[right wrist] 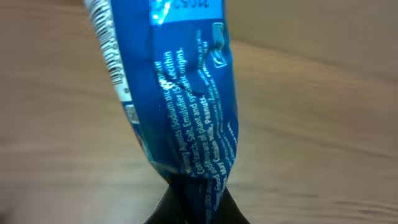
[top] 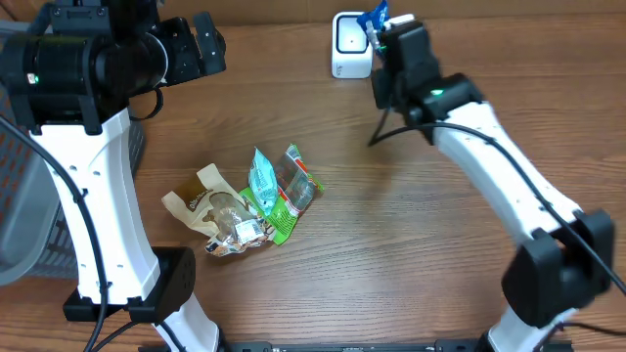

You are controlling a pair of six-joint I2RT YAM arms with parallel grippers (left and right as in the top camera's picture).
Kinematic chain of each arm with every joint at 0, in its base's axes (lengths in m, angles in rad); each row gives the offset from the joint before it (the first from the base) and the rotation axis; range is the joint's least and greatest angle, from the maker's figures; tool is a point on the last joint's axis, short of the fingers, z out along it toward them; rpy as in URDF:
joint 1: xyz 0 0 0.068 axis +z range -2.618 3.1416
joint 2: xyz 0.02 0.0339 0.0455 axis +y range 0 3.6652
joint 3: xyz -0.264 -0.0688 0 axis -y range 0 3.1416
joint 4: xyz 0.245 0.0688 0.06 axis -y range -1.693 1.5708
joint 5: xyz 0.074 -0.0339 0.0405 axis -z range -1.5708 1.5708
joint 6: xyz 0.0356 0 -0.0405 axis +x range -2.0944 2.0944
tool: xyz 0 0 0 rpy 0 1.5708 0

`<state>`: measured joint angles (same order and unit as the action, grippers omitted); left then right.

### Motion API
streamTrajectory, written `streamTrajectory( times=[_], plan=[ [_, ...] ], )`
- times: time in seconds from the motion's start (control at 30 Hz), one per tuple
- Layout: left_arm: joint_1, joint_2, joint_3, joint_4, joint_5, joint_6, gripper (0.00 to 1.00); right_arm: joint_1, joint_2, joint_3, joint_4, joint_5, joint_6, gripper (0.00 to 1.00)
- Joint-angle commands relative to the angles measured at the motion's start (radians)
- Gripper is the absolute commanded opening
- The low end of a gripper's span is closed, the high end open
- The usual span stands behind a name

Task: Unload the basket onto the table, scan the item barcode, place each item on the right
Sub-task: 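Carry the blue wrapper with the right gripper to the white scanner, then hold the blue wrapper's barcode against the scanner face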

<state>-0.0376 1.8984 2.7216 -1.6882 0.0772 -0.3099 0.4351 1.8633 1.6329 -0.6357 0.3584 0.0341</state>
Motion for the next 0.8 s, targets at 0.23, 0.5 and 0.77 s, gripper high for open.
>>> streamTrajectory(
  times=[0.23,0.5,0.77],
  plan=[
    [-0.002,0.000,-0.003,-0.001,-0.007,0.023,1.00,0.008,0.223,0.002,0.493,0.497,-0.523,0.04],
    [-0.002,0.000,-0.003,-0.001,-0.007,0.023,1.00,0.008,0.375,0.002,0.912,0.508,-0.729,0.04],
    [-0.002,0.000,-0.003,-0.001,-0.007,0.023,1.00,0.008,0.507,0.002,1.165,0.518,-0.877,0.04]
  ],
)
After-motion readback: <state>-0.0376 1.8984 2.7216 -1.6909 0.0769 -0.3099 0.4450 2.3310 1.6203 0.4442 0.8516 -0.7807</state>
